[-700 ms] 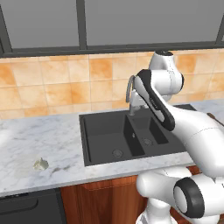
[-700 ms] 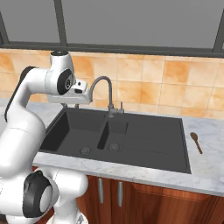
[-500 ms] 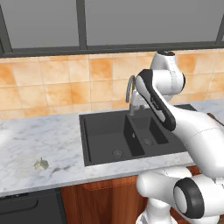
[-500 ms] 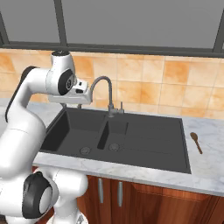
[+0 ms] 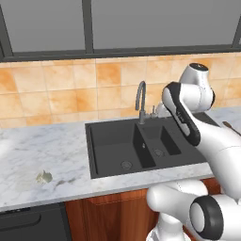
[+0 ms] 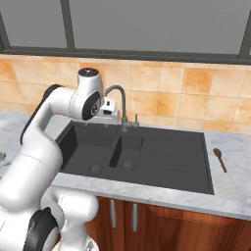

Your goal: Turn on the sink faucet. Then move the garlic from the counter to the sink. Turn off the sink. Move the vegetable from the sink to the pot next to the stove. Finally move the pot to the front center burner.

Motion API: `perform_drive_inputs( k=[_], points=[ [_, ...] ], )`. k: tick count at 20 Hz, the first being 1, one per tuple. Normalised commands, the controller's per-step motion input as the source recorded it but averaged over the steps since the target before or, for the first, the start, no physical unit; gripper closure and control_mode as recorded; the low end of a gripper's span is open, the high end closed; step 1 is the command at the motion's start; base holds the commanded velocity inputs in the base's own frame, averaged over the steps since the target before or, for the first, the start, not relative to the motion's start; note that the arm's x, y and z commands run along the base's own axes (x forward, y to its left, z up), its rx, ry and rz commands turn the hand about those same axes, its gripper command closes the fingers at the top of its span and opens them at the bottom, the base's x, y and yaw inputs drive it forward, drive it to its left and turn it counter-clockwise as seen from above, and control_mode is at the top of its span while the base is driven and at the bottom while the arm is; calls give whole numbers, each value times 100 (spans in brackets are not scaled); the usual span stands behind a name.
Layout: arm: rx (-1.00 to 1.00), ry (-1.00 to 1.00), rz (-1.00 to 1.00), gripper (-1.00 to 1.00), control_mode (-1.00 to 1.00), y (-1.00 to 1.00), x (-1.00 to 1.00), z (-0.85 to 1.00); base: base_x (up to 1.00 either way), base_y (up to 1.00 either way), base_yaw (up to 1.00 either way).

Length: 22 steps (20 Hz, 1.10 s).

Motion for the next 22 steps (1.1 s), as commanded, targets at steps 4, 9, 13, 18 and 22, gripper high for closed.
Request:
perform_drive_inputs(
  k=[4,9,13,18,22],
  points=[
    [8,-10,4,-100,-100,-74,14,-11,0,0,0],
    [3,-1,5,-100,-100,-38,20,-3,0,0,0],
    [0,0,0,-100,-100,0,37,0,0,0,0],
    [0,0,0,-100,-100,-5,56,0,0,0,0],
    [1,0,3,-100,-100,-32,31,-2,0,0,0]
  ],
)
